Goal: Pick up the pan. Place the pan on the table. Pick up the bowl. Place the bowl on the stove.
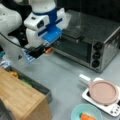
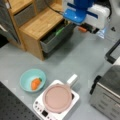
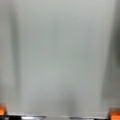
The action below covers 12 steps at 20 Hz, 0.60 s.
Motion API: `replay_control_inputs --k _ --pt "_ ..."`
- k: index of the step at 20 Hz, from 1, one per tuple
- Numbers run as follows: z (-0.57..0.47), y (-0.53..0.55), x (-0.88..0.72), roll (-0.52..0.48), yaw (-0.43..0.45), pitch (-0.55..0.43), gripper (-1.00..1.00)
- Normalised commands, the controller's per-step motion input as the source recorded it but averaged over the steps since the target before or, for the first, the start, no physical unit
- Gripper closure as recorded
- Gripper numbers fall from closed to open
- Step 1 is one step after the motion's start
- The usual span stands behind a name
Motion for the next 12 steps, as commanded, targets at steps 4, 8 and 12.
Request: replay_control_inputs --k 4,8,12 --pt "0.06 -0.03 0.10 0.024 0.064 0.063 -1.00" --pt "0.10 -0.02 0.20 0.009 0.062 0.076 -1.00" --pt "0.16 0.01 0.35 -0.002 0.062 0.098 -1.00"
